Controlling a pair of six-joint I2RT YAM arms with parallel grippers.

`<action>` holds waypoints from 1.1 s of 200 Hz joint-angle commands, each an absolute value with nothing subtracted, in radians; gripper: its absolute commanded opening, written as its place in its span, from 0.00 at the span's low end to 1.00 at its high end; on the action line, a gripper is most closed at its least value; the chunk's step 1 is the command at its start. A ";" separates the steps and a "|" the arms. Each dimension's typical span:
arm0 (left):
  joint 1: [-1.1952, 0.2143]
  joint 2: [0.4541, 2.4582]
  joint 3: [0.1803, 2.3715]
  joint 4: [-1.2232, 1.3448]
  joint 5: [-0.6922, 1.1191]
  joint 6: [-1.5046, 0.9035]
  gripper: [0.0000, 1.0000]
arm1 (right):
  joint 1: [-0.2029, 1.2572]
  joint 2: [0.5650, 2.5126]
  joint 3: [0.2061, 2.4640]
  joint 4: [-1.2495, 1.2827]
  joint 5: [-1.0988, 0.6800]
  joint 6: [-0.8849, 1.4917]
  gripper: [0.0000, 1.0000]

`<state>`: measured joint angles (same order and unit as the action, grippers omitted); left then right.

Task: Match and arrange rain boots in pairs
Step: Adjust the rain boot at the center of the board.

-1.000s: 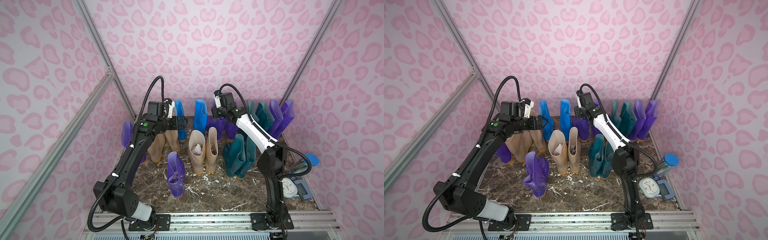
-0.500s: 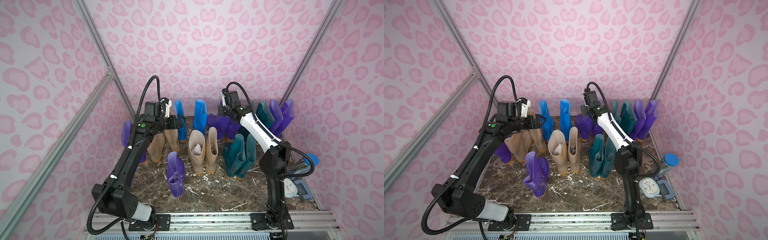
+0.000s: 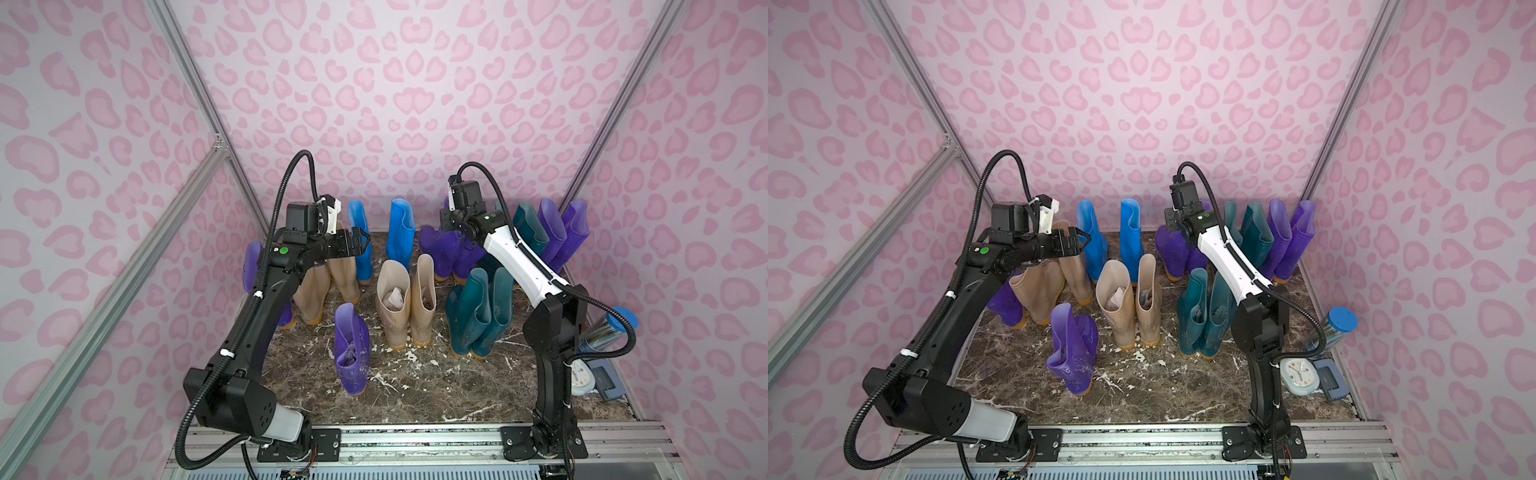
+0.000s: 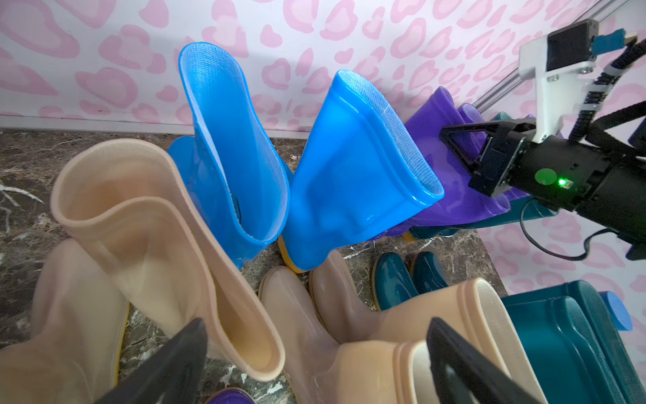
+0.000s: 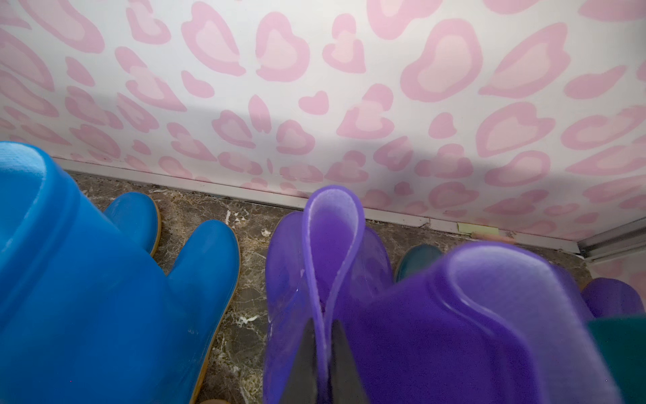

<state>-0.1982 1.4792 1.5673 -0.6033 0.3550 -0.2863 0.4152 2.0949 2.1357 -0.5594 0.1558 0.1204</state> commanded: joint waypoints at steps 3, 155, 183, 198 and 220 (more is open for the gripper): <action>-0.196 1.481 1.569 -0.565 0.383 -0.294 0.99 | 0.416 2.135 2.161 -0.466 0.142 0.131 0.00; -0.327 1.820 2.136 -1.004 0.042 -0.232 0.98 | 0.493 1.984 2.100 -0.461 0.146 0.119 0.57; -0.338 1.960 2.312 -1.073 -0.122 -0.220 0.89 | 0.514 1.814 1.854 -0.344 0.101 0.148 0.58; -0.338 2.001 2.344 -1.062 -0.179 -0.214 0.84 | 0.521 1.719 1.722 -0.289 0.086 0.160 0.59; -0.337 2.027 2.337 -1.004 -0.227 -0.196 0.83 | 0.520 1.583 1.546 -0.217 0.063 0.180 0.61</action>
<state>-0.3351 2.0056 2.3226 -1.0153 -0.1070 -0.2276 0.5220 1.6798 1.6802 -0.3458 0.0956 0.1471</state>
